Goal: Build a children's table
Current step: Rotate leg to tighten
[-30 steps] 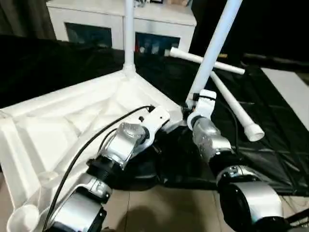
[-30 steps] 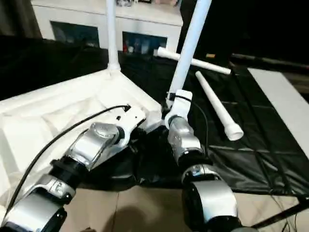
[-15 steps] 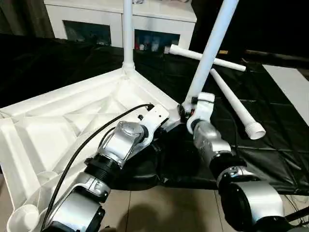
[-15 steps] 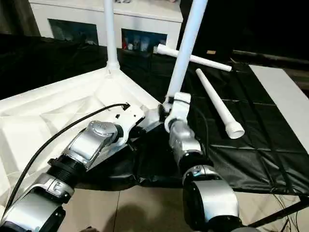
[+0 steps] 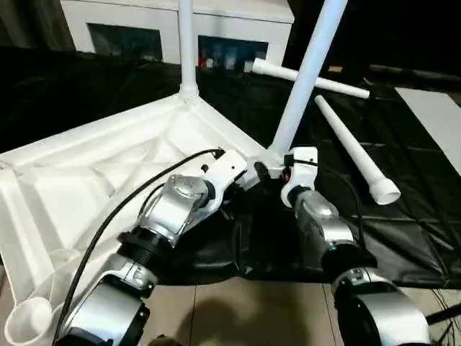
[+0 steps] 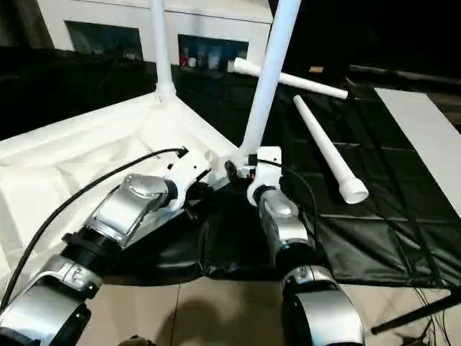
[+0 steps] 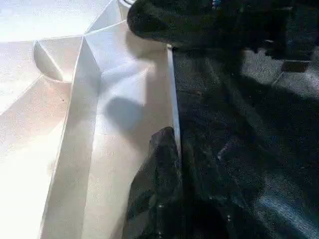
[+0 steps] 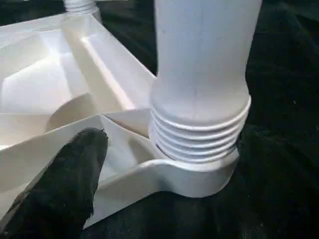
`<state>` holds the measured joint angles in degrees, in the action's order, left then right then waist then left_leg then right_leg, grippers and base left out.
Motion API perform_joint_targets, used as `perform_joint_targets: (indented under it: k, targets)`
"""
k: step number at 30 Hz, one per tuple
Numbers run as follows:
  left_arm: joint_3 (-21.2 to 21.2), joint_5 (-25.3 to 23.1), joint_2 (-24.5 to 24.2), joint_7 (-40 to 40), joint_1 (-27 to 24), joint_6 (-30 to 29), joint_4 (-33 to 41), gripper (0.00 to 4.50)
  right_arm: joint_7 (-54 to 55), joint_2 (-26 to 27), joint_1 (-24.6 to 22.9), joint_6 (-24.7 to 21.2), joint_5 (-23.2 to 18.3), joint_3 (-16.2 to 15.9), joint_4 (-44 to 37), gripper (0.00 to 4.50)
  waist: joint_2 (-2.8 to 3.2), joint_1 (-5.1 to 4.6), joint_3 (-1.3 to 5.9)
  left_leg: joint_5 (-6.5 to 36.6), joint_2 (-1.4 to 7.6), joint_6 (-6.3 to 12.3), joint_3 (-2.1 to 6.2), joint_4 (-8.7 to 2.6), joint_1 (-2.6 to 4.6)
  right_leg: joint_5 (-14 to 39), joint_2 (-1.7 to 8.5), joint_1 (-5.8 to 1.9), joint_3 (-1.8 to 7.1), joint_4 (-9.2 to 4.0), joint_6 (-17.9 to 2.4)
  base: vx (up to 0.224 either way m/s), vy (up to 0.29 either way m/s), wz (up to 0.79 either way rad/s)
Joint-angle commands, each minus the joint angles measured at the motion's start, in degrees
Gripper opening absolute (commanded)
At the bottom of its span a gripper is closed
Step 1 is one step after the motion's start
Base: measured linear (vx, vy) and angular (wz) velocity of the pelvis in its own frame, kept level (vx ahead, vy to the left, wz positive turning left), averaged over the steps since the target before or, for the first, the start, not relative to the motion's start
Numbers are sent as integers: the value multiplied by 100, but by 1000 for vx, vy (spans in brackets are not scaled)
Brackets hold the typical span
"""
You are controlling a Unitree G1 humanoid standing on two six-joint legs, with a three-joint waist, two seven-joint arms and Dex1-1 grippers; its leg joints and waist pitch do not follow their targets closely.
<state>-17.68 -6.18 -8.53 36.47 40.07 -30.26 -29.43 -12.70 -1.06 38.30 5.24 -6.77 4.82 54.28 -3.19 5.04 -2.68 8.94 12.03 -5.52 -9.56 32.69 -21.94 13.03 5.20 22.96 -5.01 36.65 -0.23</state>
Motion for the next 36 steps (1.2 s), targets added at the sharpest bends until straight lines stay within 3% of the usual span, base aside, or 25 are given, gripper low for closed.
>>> perform_joint_targets:
  k: [1,7,9,11,13,17,22,24,26,27,28,30,36]
  targets:
    - [28,71,1,87,111,251,151,0,-130,-91,-146,-99,7,-43,-364,442,29,0,362,685,109,398,-37,-313,71,-564,282,-368,304,-409,-1289,0,0,0]
    - [8,76,-43,155,83,298,161,0,-221,-182,-343,-164,37,-99,-748,442,23,14,363,570,97,432,-48,-296,67,-625,279,-368,310,-399,-1272,0,0,0]
    - [-25,106,-193,375,-3,394,230,0,-613,-509,-945,-550,9,-226,-1969,442,23,40,349,447,88,499,-41,-284,73,-789,240,-389,313,-407,-1204,0,0,0]
    - [-47,128,-286,526,-47,481,280,0,-867,-729,-1187,-715,-34,-263,-2436,442,10,62,380,229,88,600,-32,-269,70,-1148,248,-402,310,-364,-1202,0,0,0]
    - [-56,159,-354,645,-91,487,348,0,-1127,-927,-1328,-833,-96,-285,-2679,442,9,66,373,304,86,626,-40,-265,65,-1076,250,-400,303,-377,-1226,0,0,0]
    - [-140,249,-568,1056,-247,528,614,0,-1783,-1343,-1542,-1137,-318,-302,-3043,442,51,34,357,683,106,499,-42,-292,78,-444,264,-374,305,-428,-1278,0,0,0]
    - [-245,348,-920,1584,-480,613,1026,0,-2585,-1751,-1753,-1696,-771,-298,-3614,442,45,60,368,585,124,565,-35,-277,79,-703,262,-388,313,-400,-1363,0,0,0]
    - [-355,410,-1133,1977,-601,919,1219,0,-2898,-1881,-1781,-1870,-929,-322,-3760,442,49,63,369,536,116,616,-35,-271,66,-771,260,-395,309,-395,-1371,0,0,0]
    - [-420,432,-1317,2188,-692,868,1374,0,-3263,-2042,-1762,-1944,-952,-448,-3784,442,44,57,374,554,119,604,-40,-268,80,-736,260,-379,303,-381,-1404,0,0,0]
    - [-443,459,-1435,2325,-777,847,1487,0,-3375,-2116,-1753,-1958,-897,-525,-3784,442,61,66,369,572,127,579,-41,-264,90,-672,263,-364,302,-379,-1426,0,0,0]
    - [-473,459,-1602,2492,-889,952,1614,0,-3488,-2220,-1732,-1881,-741,-655,-3760,442,26,70,361,567,126,564,-46,-269,79,-589,265,-365,299,-387,-1420,0,0,0]
    - [-484,440,-1679,2549,-932,1039,1662,0,-3527,-2252,-1724,-1899,-700,-700,-3757,442,45,72,364,560,130,523,-49,-269,91,-540,265,-356,307,-383,-1411,0,0,0]
    - [-435,478,-1976,2738,-1108,1119,1895,0,-4001,-2483,-1797,-1976,-589,-1044,-3896,442,12,76,352,657,122,446,-51,-277,83,-289,269,-362,310,-395,-1300,0,0,0]
